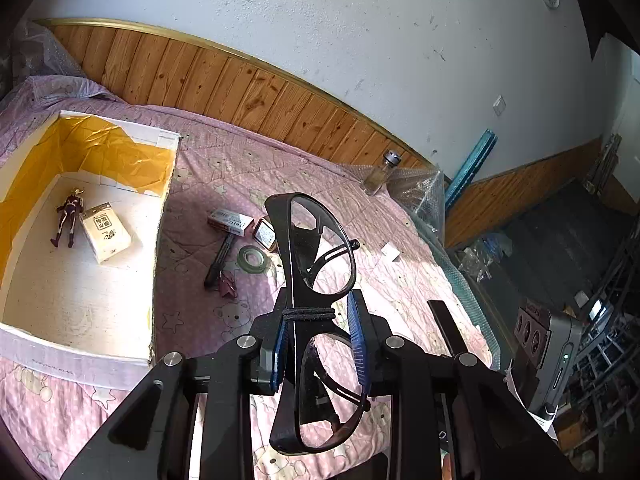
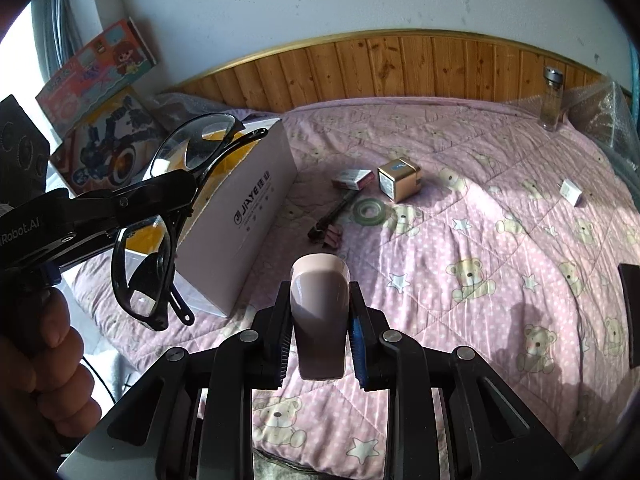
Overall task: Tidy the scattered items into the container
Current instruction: 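Carry glasses and stapler into the white box and open both tools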
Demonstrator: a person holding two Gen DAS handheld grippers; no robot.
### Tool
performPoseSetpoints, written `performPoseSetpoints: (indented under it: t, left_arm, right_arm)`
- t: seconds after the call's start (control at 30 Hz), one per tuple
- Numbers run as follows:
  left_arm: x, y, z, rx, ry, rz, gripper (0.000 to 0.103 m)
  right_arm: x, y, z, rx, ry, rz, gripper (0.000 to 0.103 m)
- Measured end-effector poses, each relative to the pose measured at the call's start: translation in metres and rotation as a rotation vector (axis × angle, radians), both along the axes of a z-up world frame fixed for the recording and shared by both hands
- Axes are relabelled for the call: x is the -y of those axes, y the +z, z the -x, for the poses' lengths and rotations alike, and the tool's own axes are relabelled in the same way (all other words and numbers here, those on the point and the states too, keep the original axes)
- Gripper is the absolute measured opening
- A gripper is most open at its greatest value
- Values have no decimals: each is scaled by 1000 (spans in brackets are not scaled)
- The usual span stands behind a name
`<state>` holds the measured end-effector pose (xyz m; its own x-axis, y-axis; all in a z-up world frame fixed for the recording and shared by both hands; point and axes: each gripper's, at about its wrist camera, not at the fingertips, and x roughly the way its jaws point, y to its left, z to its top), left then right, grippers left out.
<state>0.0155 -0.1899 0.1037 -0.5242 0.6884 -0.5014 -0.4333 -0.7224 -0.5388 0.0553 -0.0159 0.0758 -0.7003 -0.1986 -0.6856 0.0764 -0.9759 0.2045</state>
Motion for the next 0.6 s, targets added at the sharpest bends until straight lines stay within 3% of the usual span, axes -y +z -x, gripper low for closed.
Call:
performPoseSetpoints:
  t: [0.6]
  left_arm:
    - [91,17,5,-14,140,-132,28]
  right_arm:
    - [87,49,29,-80,165,-20,26]
